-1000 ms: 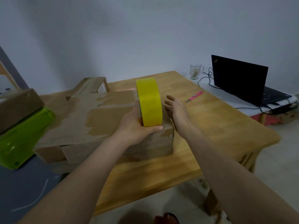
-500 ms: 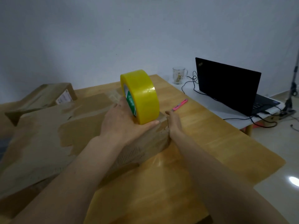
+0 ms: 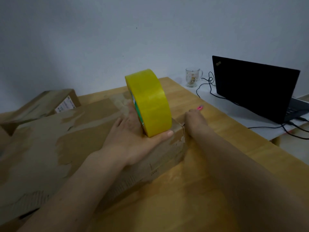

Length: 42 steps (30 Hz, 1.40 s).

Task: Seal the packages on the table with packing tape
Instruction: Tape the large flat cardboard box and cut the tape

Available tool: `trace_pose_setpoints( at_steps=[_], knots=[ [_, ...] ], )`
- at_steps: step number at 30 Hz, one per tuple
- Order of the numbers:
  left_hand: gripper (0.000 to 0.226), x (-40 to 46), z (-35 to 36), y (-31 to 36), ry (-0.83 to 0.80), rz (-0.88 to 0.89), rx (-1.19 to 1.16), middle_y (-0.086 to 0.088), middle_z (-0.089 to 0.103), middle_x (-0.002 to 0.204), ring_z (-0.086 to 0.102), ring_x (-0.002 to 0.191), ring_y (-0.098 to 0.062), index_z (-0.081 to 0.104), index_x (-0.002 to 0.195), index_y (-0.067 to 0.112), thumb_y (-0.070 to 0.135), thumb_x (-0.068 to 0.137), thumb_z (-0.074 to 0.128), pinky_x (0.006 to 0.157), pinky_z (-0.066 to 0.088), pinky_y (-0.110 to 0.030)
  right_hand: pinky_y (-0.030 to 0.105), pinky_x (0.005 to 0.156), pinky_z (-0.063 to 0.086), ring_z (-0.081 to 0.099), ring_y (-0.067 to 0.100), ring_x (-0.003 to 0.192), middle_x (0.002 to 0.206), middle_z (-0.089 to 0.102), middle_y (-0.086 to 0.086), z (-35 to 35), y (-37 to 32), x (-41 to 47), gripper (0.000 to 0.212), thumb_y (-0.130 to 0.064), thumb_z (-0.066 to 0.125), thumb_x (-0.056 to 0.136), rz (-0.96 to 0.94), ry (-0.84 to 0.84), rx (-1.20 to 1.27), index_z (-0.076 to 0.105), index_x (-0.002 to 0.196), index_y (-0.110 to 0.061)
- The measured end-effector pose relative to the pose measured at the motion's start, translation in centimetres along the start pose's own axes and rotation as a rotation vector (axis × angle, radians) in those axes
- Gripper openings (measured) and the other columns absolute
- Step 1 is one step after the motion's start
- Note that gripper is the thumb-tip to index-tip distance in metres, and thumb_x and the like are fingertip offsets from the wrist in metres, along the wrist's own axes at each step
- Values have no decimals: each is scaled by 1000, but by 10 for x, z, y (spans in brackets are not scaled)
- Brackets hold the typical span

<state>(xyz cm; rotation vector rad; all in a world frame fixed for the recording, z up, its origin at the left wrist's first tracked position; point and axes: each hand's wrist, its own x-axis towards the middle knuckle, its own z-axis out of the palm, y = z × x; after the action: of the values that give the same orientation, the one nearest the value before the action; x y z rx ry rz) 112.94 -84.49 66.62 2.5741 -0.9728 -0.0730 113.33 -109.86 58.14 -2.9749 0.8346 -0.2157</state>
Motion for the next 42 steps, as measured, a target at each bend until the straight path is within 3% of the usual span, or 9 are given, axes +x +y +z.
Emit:
trace_pose_setpoints(
  at_steps=[8,12,16,22,26,31,34,38,42],
  knots=[
    [123,-6,-4,-1,2,-30,4,3,47,142,45,130,-21,38,142,27,103,46,25,100,40,-37,35,86,38,48,31,112,115,56,14,-24,11,-26,21,-21,48,101,28,1,-108,58,112,-6],
    [117,-14,-6,-2,24,-87,-37,1,55,129,53,117,-22,40,133,25,102,46,29,87,44,-36,25,56,48,56,24,76,88,59,10,-44,-27,-55,14,-18,53,100,213,-74,997,52,107,-5],
    [115,-32,-12,-7,6,-77,-100,2,53,133,51,119,-22,39,136,26,99,48,30,93,45,-38,36,68,53,63,30,75,96,65,20,-57,-64,-95,22,-11,59,95,217,-216,1575,58,114,1],
    [122,-104,-18,-22,-7,6,-101,6,45,145,43,131,-18,29,145,32,105,48,22,105,40,-38,34,58,44,56,20,60,72,58,7,-59,-83,-153,23,-21,61,95,177,-158,1454,52,76,-11],
    [121,-145,-31,-27,-62,48,-97,8,43,148,43,131,-17,30,146,35,104,48,24,104,40,-37,37,66,41,58,26,74,83,60,11,-64,-94,-193,22,-24,56,98,223,-82,1284,57,88,-5],
    [83,-188,-55,-26,-213,98,-398,33,48,127,48,120,3,38,131,52,84,56,55,93,39,-18,30,48,29,50,21,59,69,53,6,-66,-98,-239,28,-27,50,101,340,25,1069,54,79,-10],
    [97,-197,-59,-15,-244,156,-636,28,57,122,55,112,11,33,146,36,57,61,76,90,43,-11,31,45,22,41,17,54,62,44,2,-71,-94,-259,32,-24,49,102,330,91,998,48,72,-12],
    [125,-200,-51,-6,-155,143,-824,0,57,137,55,126,-15,16,154,34,47,50,85,109,41,-41,31,58,40,59,18,83,88,57,3,-83,-90,-286,12,-23,47,102,265,241,1093,50,101,-11],
    [129,-202,-47,-5,-92,147,-901,-1,57,138,54,127,-18,17,154,36,43,47,89,111,39,-48,23,57,47,63,6,67,84,67,0,-89,-83,-323,3,-16,47,99,-50,652,1195,47,99,-19]
  ],
)
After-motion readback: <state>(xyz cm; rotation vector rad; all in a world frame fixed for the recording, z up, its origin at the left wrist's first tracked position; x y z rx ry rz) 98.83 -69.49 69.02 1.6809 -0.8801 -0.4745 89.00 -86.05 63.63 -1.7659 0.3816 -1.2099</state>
